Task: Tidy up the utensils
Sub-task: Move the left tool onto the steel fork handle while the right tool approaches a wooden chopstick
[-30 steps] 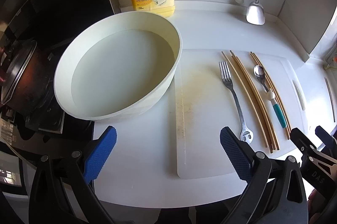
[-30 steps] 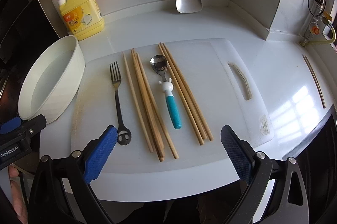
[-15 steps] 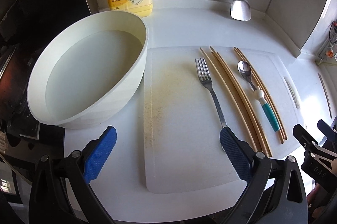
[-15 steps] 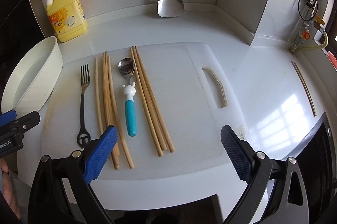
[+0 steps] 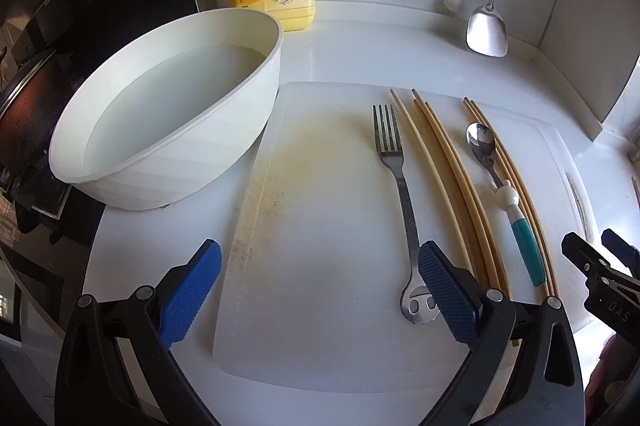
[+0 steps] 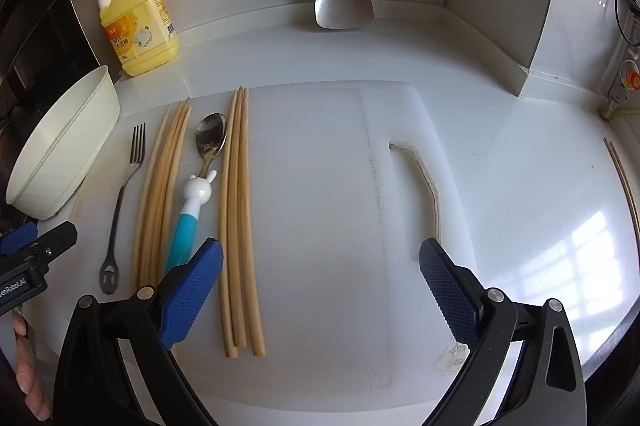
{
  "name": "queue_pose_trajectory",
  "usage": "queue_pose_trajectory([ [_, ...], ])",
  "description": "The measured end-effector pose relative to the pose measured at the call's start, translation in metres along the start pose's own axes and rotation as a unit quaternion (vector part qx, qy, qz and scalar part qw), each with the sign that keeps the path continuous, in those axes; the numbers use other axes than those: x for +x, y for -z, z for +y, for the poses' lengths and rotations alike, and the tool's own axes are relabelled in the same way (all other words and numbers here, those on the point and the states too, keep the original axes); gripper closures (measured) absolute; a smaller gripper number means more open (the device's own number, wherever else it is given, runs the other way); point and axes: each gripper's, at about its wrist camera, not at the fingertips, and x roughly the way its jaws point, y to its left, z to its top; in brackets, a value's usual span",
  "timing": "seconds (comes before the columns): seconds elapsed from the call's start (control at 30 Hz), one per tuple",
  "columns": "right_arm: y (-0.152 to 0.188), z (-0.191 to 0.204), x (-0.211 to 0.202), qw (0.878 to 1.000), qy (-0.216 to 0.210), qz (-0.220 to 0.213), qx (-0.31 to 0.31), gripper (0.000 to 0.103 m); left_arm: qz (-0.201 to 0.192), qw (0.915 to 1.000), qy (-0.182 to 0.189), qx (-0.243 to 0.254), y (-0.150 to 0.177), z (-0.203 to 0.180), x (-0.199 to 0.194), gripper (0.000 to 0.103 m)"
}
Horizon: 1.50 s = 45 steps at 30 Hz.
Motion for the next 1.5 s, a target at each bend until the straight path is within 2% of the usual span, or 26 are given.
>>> queue_pose_trajectory([
  [0.17,-0.007,-0.003,0.013,1.0,-0.006,-0.013,-0.003,0.009,-0.008,0.9999,-0.004,-0.008,0.002,-0.002,0.012,0.006],
  [0.43,-0.018,-0.001,0.034,1.0,0.021,-0.016,-0.014,0.009,0.0,0.9999,-0.009,-0.012,-0.006,-0.006,0.039,0.006],
  [0.93,-0.027,0.007,0.041,0.999,0.012,-0.015,-0.036,0.009,-0.01,0.9999,-0.004,-0.004,-0.014,-0.014,0.045,0.006],
  [1.2,-0.026,0.019,0.04,0.995,0.038,-0.016,-0.087,0.009,-0.009,1.0,-0.002,0.001,-0.018,-0.015,0.048,0.006],
  [1.5,-0.028,0.022,0.045,0.995,0.042,-0.016,-0.092,0.009,-0.003,1.0,0.001,-0.001,-0.019,-0.016,0.056,0.006],
])
